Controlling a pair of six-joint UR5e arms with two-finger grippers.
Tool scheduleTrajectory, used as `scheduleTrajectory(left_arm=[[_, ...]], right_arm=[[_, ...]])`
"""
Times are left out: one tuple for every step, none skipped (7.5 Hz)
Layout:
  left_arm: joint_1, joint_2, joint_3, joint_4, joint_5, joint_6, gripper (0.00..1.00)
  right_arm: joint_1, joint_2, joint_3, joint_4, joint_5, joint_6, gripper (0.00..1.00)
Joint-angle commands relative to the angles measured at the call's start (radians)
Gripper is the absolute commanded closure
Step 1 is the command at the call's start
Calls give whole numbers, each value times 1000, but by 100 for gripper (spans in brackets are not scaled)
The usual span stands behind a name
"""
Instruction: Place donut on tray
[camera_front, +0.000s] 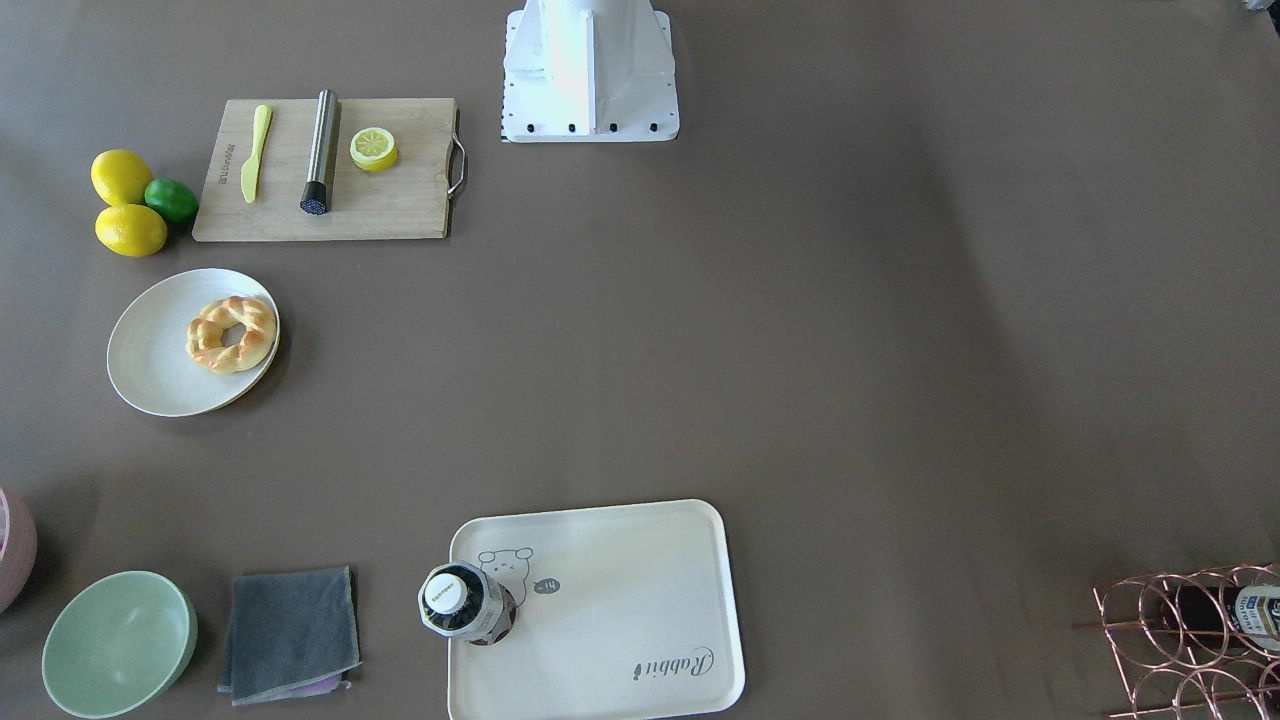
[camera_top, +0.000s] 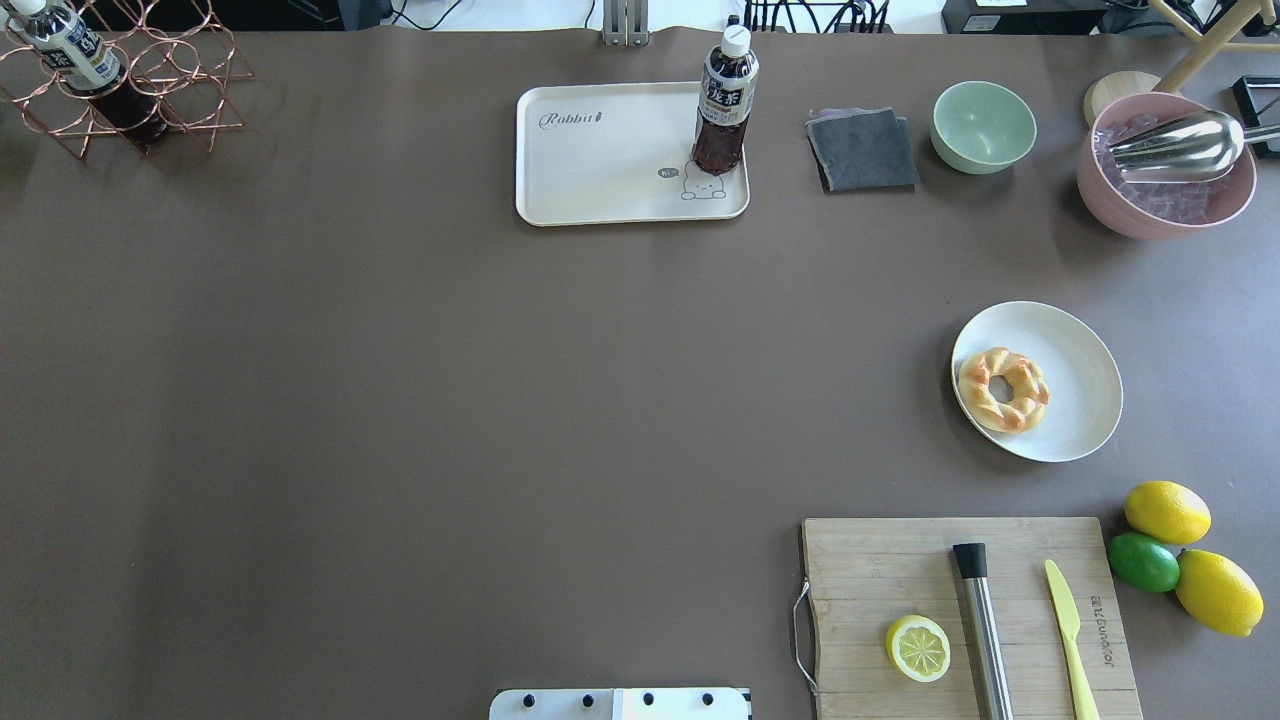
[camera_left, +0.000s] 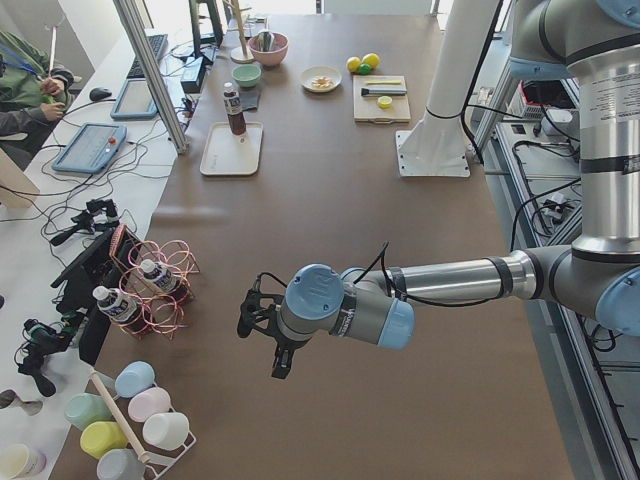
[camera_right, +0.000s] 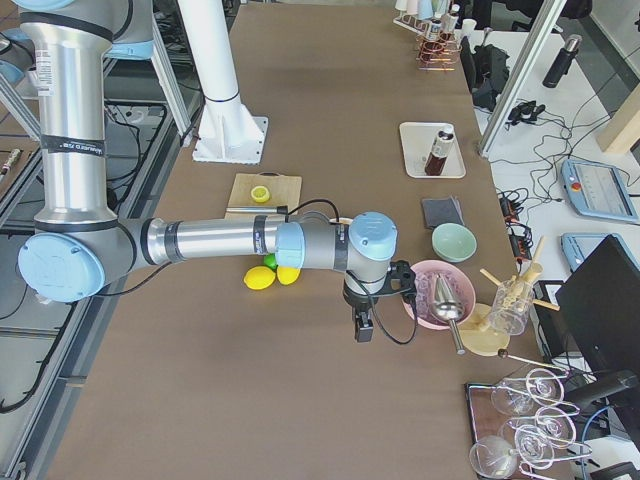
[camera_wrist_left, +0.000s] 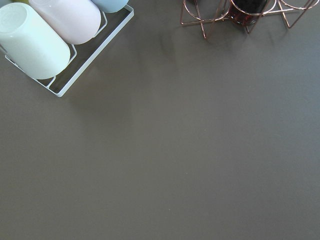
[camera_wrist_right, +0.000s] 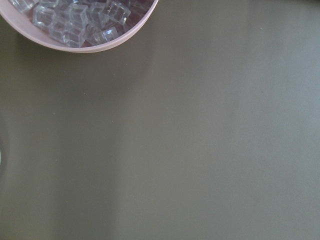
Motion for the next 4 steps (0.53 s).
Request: scheduleTrajectory(left_arm=[[43,-6,14,-69,-4,-10,2],[66,-33,14,-71,-2,-59,2],[96,-52,5,-88,-4,-114,2],[109,-67,6,-128,-2,-110,1]], right_arm=[[-1,18,4,0,2,45,0],[-21,23,13,2,33,136,0],[-55,23,23,2,53,200,0],[-98,21,20,53,73,308,0]])
